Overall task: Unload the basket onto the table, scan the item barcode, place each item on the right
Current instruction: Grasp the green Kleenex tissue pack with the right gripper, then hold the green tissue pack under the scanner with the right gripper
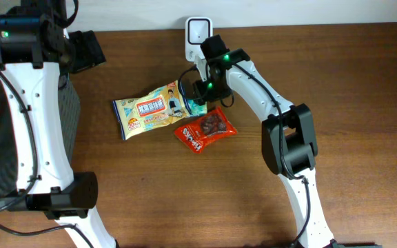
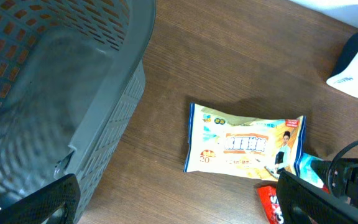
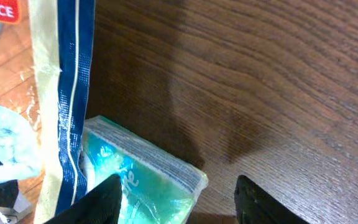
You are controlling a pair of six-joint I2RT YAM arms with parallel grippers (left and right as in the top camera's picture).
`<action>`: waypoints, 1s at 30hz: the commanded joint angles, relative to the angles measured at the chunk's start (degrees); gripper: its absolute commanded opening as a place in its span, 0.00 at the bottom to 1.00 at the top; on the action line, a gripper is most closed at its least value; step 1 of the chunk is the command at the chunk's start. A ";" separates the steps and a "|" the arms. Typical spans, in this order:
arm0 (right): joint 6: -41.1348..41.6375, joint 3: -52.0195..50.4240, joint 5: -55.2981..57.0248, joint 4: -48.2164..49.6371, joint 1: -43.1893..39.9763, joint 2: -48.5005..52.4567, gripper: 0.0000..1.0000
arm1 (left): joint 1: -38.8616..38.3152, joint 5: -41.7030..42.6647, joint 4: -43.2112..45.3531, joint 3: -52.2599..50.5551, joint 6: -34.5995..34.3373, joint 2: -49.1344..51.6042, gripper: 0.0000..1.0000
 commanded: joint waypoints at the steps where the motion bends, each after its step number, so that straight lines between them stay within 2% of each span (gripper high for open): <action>1: 3.98 -0.31 8.28 -2.56 0.24 2.47 0.53 | 0.15 0.00 0.09 0.11 0.31 -1.09 0.99; 3: 17.92 -0.28 20.48 -6.54 -1.38 2.12 0.53 | 0.15 0.00 0.09 0.11 0.31 -1.09 0.99; 5: 25.46 -0.24 26.08 -11.85 -5.09 0.76 0.54 | 0.15 0.00 0.09 0.11 0.31 -1.09 0.99; 7: 27.89 -0.24 29.57 -17.09 -9.09 -1.22 0.54 | 0.15 0.00 0.09 0.11 0.31 -1.09 0.99; 10: 27.10 -0.24 30.42 -21.31 -12.55 -3.41 0.61 | 0.15 0.00 0.09 0.11 0.31 -1.09 0.99; 13: 14.43 -0.24 30.36 -21.70 -13.38 -5.09 0.74 | 0.15 0.00 0.09 0.11 0.31 -1.09 0.99; 14: 8.46 -0.24 30.08 -21.03 -13.84 -5.07 0.74 | 0.15 0.00 0.09 0.11 0.28 -1.09 0.99; 18: -20.33 -0.26 -2.67 -18.67 -22.03 -5.05 0.74 | 0.15 0.00 0.09 0.11 0.31 -1.09 0.99; 19: -23.61 -0.26 -5.07 -18.67 -23.54 -4.87 0.74 | 0.15 0.00 0.09 0.11 0.31 -1.09 0.99; 22: -31.12 -0.42 -8.90 -18.64 -25.05 -4.28 0.73 | 0.15 0.00 0.07 0.11 0.28 -1.09 0.99; 23: -34.21 -0.42 -8.83 -18.36 -24.41 -4.28 0.67 | 0.15 0.00 0.09 0.11 0.31 -1.09 0.99; 25: -34.56 -0.42 -8.70 -15.91 -23.32 -4.07 0.49 | 0.15 0.00 0.09 0.11 0.31 -1.09 0.99; 30: -34.29 -0.63 -8.52 -14.86 -22.93 0.17 0.44 | 0.15 0.00 0.09 0.11 0.31 -1.09 0.99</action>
